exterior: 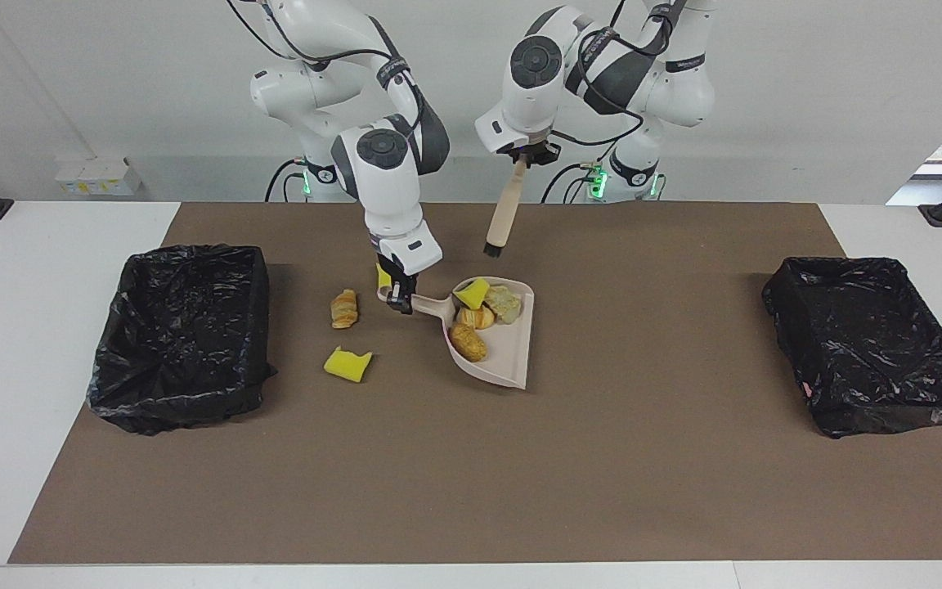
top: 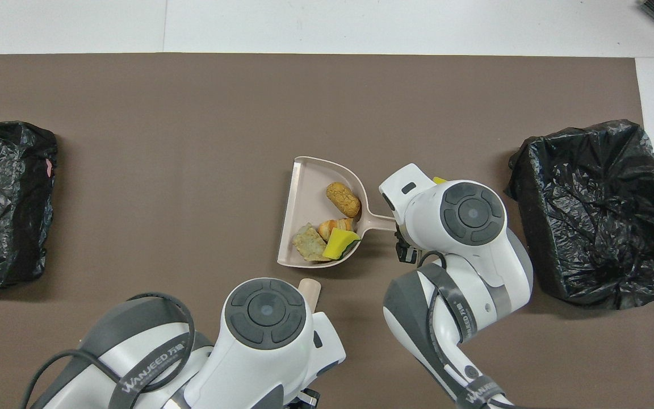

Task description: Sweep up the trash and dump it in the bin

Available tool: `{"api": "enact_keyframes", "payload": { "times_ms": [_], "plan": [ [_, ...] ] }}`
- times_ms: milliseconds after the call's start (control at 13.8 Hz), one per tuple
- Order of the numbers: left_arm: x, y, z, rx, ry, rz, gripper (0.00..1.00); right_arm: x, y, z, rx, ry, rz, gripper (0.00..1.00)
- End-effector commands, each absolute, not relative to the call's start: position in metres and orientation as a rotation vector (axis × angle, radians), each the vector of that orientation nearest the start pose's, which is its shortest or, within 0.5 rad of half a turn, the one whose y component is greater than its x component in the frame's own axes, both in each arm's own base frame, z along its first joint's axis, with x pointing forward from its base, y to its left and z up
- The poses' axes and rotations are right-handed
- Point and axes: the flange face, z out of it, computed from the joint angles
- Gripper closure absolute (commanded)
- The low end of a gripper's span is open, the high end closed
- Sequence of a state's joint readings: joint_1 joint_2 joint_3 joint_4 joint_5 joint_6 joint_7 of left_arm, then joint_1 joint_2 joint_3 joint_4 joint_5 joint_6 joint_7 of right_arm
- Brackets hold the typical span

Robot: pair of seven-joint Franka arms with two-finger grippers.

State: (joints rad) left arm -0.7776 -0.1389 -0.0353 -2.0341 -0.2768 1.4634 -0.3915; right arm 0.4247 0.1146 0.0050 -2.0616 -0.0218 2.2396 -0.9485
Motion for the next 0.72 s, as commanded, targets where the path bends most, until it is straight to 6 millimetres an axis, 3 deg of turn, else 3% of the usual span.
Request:
{"api": "enact_keyframes", "payload": {
  "times_ms": [0, 217, 362, 651],
  "plan": [
    [0.27, -0.333, 0.47, -2.977, 0.341, 0.784, 1.0, 0.526, 0.233, 0.395, -2.403, -2.055, -0.123, 1.0],
    [0.23, -0.31, 0.444, -3.039, 0.216, 0.633, 1.0, 0.543, 0.212, 0.415, -2.396, -2.068, -0.115, 1.0],
    [0.206, -0.308, 0.42, -3.05, 0.166, 0.538, 1.0, 0.556, 0.188, 0.432, -2.4, -2.065, -0.106, 1.0],
    [0.176, -0.313, 0.374, -3.02, 0.122, 0.429, 1.0, 0.583, 0.116, 0.461, -2.42, -2.044, -0.087, 1.0]
  ]
}}
